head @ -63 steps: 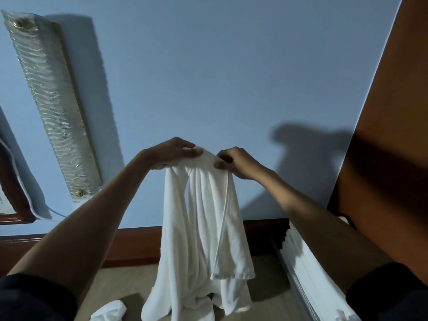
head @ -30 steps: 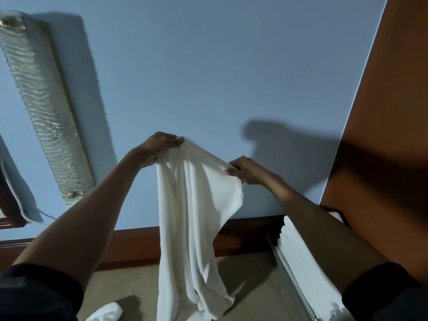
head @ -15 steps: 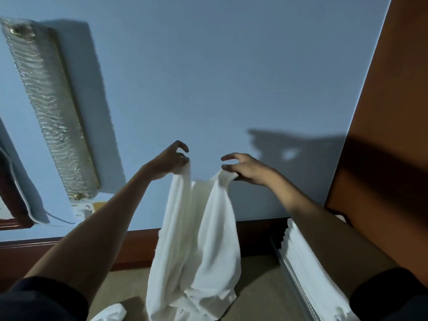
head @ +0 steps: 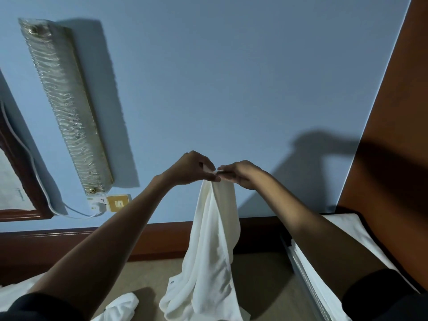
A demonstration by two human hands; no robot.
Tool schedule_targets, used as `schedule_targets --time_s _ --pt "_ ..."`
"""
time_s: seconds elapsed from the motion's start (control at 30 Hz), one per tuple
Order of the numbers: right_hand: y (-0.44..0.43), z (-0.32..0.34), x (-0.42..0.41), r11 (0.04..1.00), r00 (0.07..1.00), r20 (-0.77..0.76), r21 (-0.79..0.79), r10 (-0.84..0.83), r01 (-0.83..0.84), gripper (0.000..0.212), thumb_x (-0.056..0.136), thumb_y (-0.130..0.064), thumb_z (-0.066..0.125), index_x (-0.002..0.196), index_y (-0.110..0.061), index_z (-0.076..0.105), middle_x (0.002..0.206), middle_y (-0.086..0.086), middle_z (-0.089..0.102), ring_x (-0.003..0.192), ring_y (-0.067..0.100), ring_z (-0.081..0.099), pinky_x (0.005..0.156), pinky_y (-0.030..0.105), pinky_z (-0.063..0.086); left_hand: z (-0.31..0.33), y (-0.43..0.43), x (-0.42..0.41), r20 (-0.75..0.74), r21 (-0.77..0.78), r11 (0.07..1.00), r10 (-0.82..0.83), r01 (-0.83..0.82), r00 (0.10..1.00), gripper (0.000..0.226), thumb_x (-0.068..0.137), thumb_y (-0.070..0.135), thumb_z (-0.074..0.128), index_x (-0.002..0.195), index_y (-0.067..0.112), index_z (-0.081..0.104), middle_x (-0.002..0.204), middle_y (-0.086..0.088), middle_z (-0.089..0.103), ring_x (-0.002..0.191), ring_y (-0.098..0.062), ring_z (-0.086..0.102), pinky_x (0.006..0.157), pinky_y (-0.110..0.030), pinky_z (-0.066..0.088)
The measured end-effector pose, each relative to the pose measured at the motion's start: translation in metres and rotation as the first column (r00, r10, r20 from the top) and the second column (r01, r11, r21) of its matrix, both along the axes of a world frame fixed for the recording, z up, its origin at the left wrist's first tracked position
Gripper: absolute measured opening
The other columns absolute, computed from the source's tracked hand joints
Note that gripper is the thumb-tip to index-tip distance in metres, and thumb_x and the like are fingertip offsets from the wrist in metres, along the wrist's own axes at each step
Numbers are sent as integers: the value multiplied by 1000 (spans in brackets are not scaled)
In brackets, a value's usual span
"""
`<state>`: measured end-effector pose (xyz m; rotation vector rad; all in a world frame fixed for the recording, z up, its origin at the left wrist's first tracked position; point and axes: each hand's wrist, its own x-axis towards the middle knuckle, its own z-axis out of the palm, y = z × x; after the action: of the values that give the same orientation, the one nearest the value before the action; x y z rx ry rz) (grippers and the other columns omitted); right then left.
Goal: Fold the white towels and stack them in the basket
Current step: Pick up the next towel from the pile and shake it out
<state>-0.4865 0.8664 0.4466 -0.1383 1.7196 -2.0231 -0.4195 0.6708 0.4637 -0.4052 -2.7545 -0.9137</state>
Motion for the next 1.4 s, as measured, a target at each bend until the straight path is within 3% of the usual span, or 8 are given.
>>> schedule_targets --time_s 0.13,0.33,0.57,0.77,0.93,1.2,1.33,1.4 --pt "2 1 7 999 999 40 -53 14 -12 22 102 1 52 122 10 57 107 28 72 89 32 76 75 35 64 -4 5 1 -99 -40 999 -15 11 995 16 91 32 78 90 16 79 80 11 73 82 -9 69 81 -34 58" --pt "10 0 12 975 976 -95 126 194 -182 43 99 -16 65 130 10 49 124 31 62 101 35 73 90 39 60 8 4 3 -89 -200 980 -25 7 996 20 98 1 49 90 13 63 79 5 65 78 -20 62 76 -39 52" --pt "9 13 15 748 775 -448 662 446 -48 33 98 -47 62 80 -19 59 80 -7 51 74 13 46 72 25 38 29 -11 -4 -92 -305 952 -25 -4 995 28 95 -3 44 88 20 58 80 8 61 75 -11 58 68 -29 46" --pt "-3 42 10 915 776 -514 350 365 -200 43 95 -44 67 80 -9 48 80 8 44 74 16 50 77 23 46 86 -30 -3 -179 -299 953 -12 -43 984 33 93 -3 45 92 25 63 85 16 62 76 -2 57 68 -22 43" --pt "1 76 -2 944 806 -510 280 300 -174 45 80 -48 81 86 -10 56 87 10 53 83 22 53 77 29 42 131 -71 0 -247 -258 956 71 -137 966 39 92 -6 45 91 29 63 85 15 64 80 -7 57 72 -26 44" --pt "39 93 -24 844 799 -516 536 309 20 69 57 -57 94 93 -2 70 81 14 55 74 27 47 68 37 31 131 -141 4 -380 -73 914 344 -398 859 17 95 1 56 99 12 69 95 -8 71 86 -24 61 79 -30 44" --pt "64 95 -24 758 790 -552 626 268 180 42 74 -42 87 75 -9 62 64 2 54 56 16 48 51 26 30 115 -169 10 -324 162 855 518 -493 792 28 92 -8 46 86 14 63 88 -29 69 57 -31 66 56 -36 59" --pt "74 94 -27 702 784 -568 664 251 256 38 77 -41 86 75 -9 66 68 2 59 59 16 53 53 26 34 107 -178 15 -300 283 796 603 -535 739 27 91 -15 51 87 10 62 97 -31 68 66 -31 65 65 -44 61"
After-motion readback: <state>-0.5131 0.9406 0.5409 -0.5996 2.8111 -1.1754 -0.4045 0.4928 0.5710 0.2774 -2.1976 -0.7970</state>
